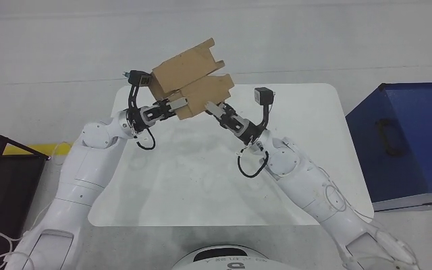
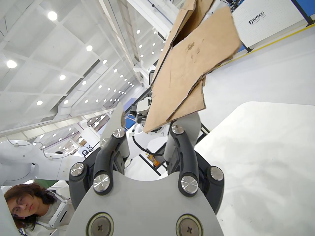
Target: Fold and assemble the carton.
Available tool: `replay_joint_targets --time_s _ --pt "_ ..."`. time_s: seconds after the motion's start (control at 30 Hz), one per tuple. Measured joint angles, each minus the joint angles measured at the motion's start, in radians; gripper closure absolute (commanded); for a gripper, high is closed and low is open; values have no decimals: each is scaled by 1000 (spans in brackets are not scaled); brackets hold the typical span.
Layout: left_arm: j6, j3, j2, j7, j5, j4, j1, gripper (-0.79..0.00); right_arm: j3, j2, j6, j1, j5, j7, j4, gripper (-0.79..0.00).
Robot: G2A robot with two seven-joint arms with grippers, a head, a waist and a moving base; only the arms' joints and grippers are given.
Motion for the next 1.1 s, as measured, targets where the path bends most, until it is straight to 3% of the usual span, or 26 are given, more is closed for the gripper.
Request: replay_joint_targets --time_s 0.27,0.47,0.53,0.6,0.8,1.1 --pt "37 -8 7 -79 -31 -10 4 0 29 -5 -5 -11 3 5 2 -785" --pt "160 -31 34 -202 -32 -35 12 0 141 20 -111 -78 50 38 -12 -785" --pt "219 -36 45 -261 -33 -43 10 0 189 34 -172 -111 115 86 -16 -702" --pt "258 -42 55 -300 -32 -52 7 0 226 46 -201 -133 176 142 -20 -696" --pt "269 -28 84 -310 34 -112 22 0 227 56 -104 -122 245 294 -19 -739" --pt "256 48 143 -298 74 -182 20 0 223 53 -26 -94 240 348 15 -730"
